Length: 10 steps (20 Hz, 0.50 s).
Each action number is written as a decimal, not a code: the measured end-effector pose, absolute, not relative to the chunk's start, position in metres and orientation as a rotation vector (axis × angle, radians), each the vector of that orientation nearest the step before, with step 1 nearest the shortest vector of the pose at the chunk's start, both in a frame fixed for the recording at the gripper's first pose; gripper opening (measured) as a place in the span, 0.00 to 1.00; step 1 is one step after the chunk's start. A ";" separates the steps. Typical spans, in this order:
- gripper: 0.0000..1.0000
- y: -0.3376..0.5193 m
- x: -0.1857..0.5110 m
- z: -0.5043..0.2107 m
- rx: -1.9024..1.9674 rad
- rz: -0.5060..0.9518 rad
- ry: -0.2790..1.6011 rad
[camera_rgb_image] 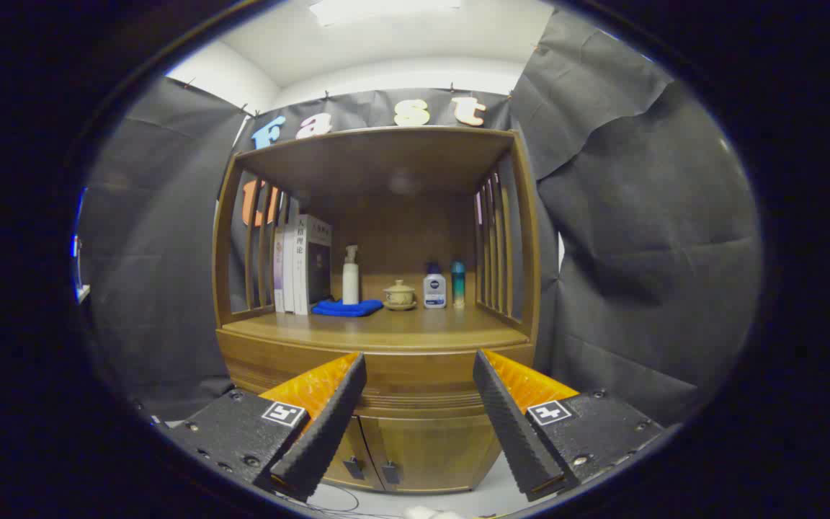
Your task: Pull open the drawer, take out the items inside it, and place them on the countertop above the cabinet.
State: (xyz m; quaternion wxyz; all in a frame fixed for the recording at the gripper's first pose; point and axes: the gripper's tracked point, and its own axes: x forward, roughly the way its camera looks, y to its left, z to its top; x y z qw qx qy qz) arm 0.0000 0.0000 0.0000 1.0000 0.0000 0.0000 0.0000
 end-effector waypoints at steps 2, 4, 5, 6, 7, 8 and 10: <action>0.97 0.003 -0.003 0.004 -0.013 0.001 -0.011; 0.97 0.005 -0.005 0.009 -0.023 0.006 -0.021; 0.97 0.008 -0.007 0.012 -0.027 0.011 -0.026; 0.97 0.009 -0.008 0.013 -0.031 0.013 -0.028; 0.97 0.011 -0.008 0.015 -0.032 0.015 -0.033; 0.97 0.013 -0.009 0.017 -0.032 0.017 -0.036; 0.97 0.016 -0.010 0.018 -0.034 0.019 -0.040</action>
